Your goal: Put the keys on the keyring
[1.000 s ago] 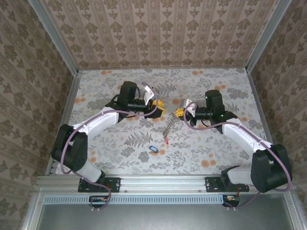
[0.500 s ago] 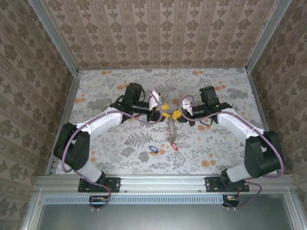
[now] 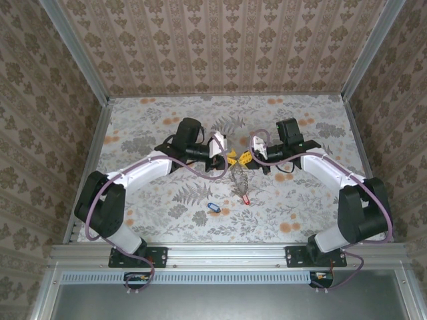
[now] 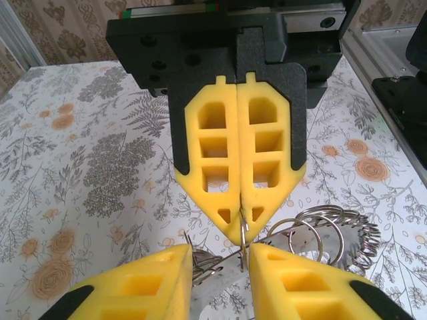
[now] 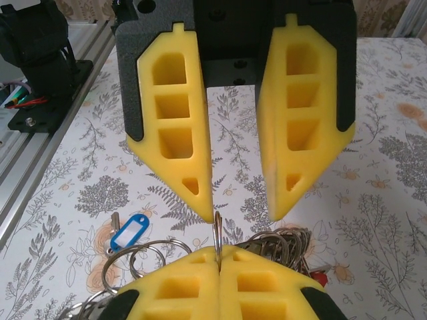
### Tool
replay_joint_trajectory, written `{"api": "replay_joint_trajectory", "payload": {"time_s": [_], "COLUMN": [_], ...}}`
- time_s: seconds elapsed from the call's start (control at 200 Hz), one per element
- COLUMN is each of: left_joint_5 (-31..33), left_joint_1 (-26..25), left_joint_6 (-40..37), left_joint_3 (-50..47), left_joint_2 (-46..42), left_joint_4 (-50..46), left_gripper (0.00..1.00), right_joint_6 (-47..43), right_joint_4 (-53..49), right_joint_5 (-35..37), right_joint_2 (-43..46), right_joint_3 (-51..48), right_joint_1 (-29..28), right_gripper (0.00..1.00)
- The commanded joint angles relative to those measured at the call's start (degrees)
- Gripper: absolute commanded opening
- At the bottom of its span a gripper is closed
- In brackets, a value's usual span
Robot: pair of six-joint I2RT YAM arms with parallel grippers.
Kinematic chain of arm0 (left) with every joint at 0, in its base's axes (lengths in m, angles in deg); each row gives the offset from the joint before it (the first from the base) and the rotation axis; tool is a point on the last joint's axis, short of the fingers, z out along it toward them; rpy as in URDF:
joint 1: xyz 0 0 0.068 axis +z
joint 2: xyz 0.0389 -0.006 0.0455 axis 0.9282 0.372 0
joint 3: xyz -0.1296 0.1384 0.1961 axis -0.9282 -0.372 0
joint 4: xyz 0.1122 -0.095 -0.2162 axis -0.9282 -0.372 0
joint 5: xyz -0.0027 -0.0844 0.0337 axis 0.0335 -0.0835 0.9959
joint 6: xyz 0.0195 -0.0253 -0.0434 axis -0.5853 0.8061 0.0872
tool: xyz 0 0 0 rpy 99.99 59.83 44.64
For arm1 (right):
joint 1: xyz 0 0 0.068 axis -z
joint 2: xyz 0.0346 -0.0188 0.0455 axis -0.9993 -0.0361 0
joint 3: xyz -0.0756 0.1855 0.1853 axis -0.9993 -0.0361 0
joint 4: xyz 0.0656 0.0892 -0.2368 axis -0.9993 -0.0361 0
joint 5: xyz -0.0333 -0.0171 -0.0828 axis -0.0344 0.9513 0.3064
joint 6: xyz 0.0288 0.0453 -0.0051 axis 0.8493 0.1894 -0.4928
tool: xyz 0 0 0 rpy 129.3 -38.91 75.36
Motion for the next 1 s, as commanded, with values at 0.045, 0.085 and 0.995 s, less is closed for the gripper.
{"api": "replay_joint_trajectory", "payload": {"time_s": [0.045, 0.085, 0.995], "left_joint_5": [0.0, 0.3, 2.5], "left_joint_1": [-0.6, -0.8, -2.3], "left_joint_6": [-2.6, -2.7, 0.2], "left_joint_3": [0.7, 0.7, -0.3], "left_joint_2": [0.3, 0.3, 0.7], "left_joint_4": [-2.1, -2.1, 2.5], "left_gripper": [0.26, 0.23, 0.12], "right_joint_6": [0.9, 1.2, 3.5], "right_joint_4": [1.1, 1.4, -0.4], "right_joint_5": [-3.7, -3.8, -1.2], "right_joint_2": [-0.4, -0.6, -1.0], "right_joint_3": [2.1, 2.1, 3.7], "right_joint_1": [0.3, 0.3, -1.6], "right_gripper": [0.00, 0.00, 0.00]}}
